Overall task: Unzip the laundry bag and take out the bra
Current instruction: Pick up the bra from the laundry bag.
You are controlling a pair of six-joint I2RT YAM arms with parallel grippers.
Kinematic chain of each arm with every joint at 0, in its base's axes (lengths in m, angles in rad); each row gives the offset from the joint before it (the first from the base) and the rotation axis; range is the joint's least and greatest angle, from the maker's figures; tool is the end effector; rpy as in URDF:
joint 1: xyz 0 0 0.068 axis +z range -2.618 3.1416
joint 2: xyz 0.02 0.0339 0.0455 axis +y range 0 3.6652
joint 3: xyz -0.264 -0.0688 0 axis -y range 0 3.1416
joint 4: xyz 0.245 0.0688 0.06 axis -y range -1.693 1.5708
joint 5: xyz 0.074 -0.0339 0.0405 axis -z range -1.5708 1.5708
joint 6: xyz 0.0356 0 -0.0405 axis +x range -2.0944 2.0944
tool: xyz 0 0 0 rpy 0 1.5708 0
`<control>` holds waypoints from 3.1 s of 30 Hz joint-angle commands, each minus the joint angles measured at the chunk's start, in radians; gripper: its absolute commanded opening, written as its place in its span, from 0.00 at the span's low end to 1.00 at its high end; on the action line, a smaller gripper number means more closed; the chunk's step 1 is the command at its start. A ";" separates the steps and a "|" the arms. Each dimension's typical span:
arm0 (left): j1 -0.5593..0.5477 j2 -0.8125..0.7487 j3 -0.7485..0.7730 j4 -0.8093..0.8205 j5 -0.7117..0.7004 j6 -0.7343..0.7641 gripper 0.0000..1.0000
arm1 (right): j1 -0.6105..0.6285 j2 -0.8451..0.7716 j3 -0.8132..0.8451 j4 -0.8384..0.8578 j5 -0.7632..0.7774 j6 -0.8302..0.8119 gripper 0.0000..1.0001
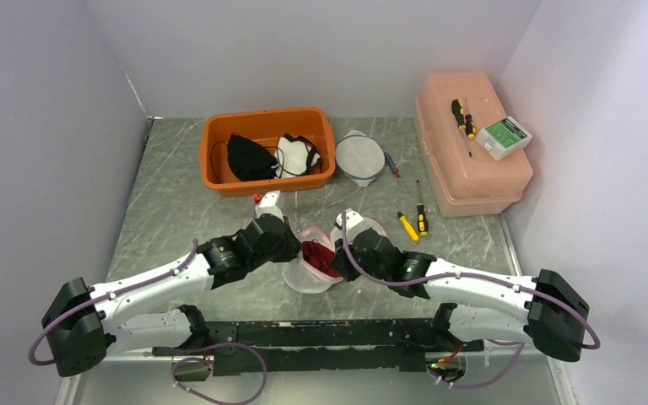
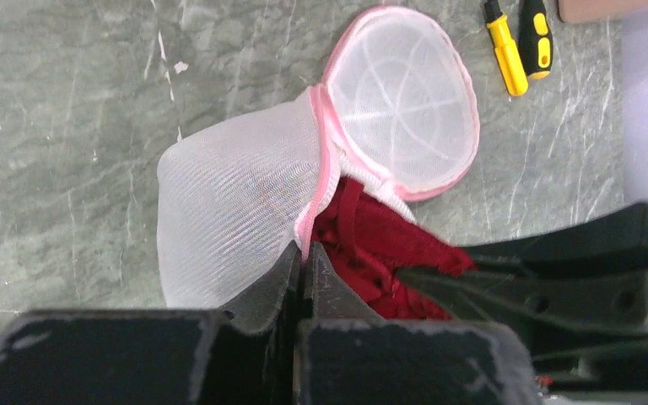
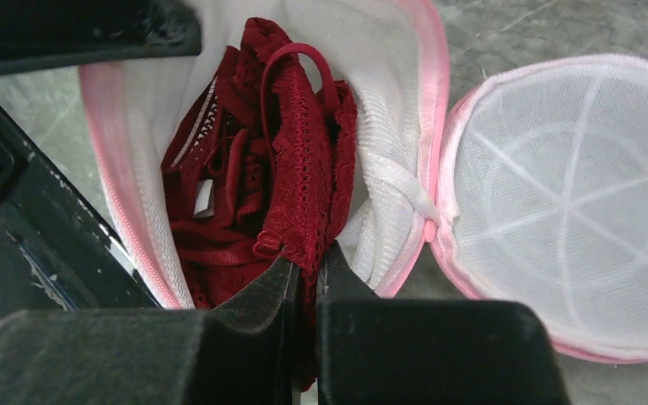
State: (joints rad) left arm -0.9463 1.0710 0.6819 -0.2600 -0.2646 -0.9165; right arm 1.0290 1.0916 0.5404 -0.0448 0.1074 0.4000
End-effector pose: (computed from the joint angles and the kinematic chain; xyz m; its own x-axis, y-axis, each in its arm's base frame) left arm 0.1416 -0.1805 0.2423 -0.7398 -0.2835 -0.6103 0.1220 0.8354 -0.5359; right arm 0.1213 0.1942 0.2092 -0.5805 -0.2137 -0.7857 -0.6297 0.7295 0.2669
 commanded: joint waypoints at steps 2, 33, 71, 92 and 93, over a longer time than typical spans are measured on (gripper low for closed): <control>0.000 0.071 0.072 -0.035 -0.056 0.039 0.03 | 0.051 -0.058 0.047 0.004 0.085 -0.080 0.00; 0.002 -0.096 -0.220 0.090 -0.006 -0.014 0.55 | 0.050 -0.435 -0.227 0.243 0.253 0.147 0.00; 0.097 0.236 0.275 0.030 0.870 0.868 0.94 | 0.049 -0.570 -0.309 0.227 0.114 -0.006 0.00; 0.097 0.298 0.274 0.083 0.965 0.818 0.03 | 0.050 -0.637 -0.209 0.023 0.188 0.073 1.00; 0.097 0.293 0.278 0.080 0.960 0.816 0.03 | 0.050 -0.643 -0.186 -0.010 0.191 0.079 1.00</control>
State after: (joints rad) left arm -0.8452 1.3750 0.9260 -0.2108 0.6659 -0.0887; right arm 1.0767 0.4786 0.2455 0.0433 0.2527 0.4400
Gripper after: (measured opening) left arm 0.082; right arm 0.973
